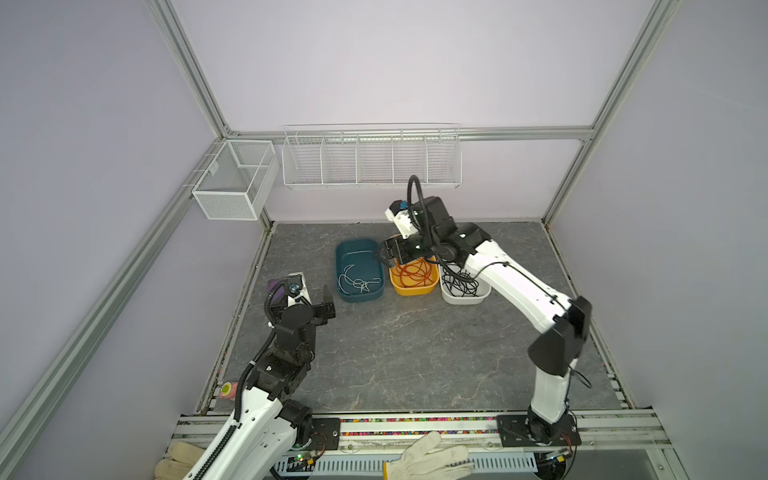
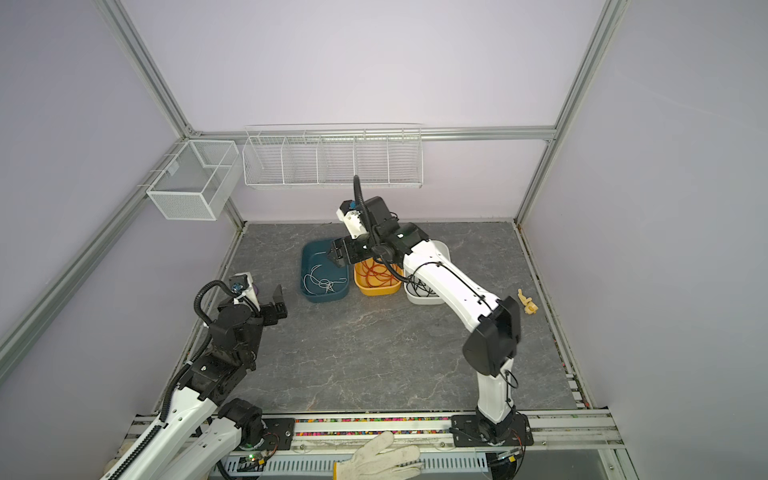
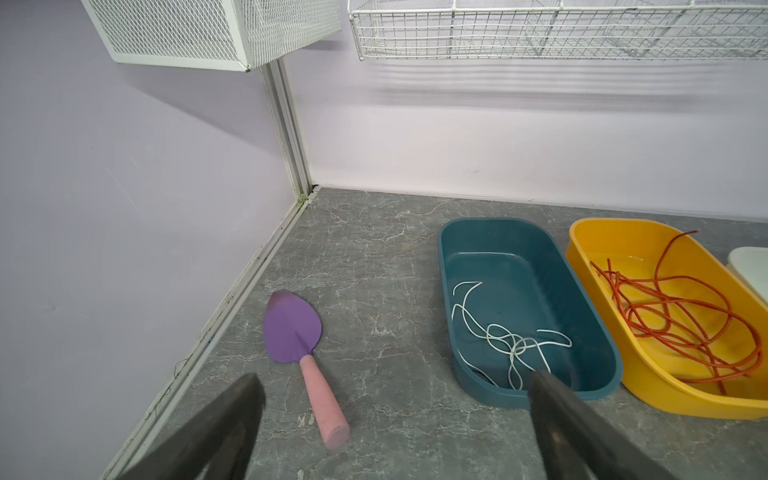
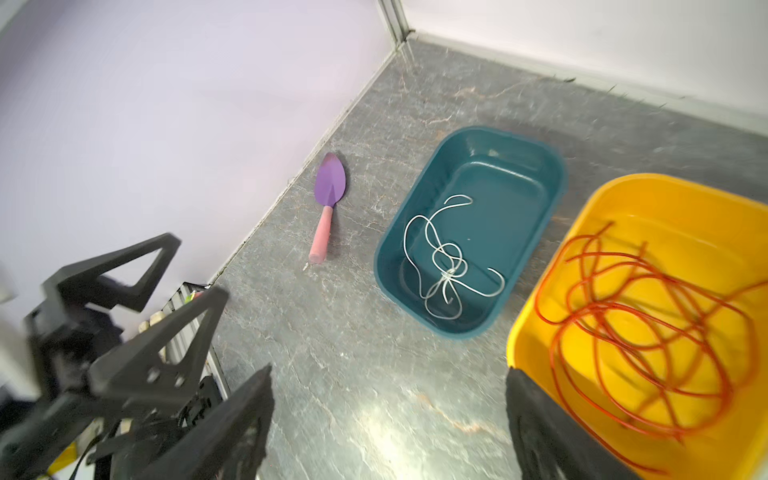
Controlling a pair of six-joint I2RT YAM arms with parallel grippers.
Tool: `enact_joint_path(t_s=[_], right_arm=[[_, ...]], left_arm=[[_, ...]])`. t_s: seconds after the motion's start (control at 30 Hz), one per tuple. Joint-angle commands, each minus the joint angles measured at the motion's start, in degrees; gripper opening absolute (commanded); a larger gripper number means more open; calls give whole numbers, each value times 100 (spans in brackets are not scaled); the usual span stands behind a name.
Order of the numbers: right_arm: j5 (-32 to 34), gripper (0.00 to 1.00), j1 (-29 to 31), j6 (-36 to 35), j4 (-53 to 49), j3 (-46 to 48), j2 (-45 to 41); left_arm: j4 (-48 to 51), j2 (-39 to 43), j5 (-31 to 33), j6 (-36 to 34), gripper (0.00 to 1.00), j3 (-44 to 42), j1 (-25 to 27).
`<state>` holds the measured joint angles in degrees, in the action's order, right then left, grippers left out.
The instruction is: Untangle the cables
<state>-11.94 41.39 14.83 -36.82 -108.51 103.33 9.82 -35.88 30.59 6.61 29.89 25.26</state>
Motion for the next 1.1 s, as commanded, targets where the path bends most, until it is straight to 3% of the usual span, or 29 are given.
enact_joint_path(t_s=[0.0,0.13,0.33,0.5,0.6,0.83,1.07], right_arm=[[614,88,-255,-337,463,1047,-999],[1598,88,-511,-496,625,2371,-2409],[4179,89,-601,-806,995,4106,-4102],[5764,89,-757,-508,1042,5162,-4914],[6206,89,-931,-383,1454,5712,-5160],[6492,89,-1507,-1097,3319,7172,-4913],[5865,89,-2281,-1344,5604,8178,-4296]], left_arm=[[-95,55,91,211,99,-77,32],[-600,-107,453,165,99,-422,-28],[-1580,-971,-12,85,99,-629,-784],[-2482,-1763,-264,-411,99,-705,-1220],[-3472,-2326,-80,-781,99,-865,-1287],[-5108,-3960,333,-494,99,-876,-1457],[-5928,-5020,-99,-428,99,-783,-1680]])
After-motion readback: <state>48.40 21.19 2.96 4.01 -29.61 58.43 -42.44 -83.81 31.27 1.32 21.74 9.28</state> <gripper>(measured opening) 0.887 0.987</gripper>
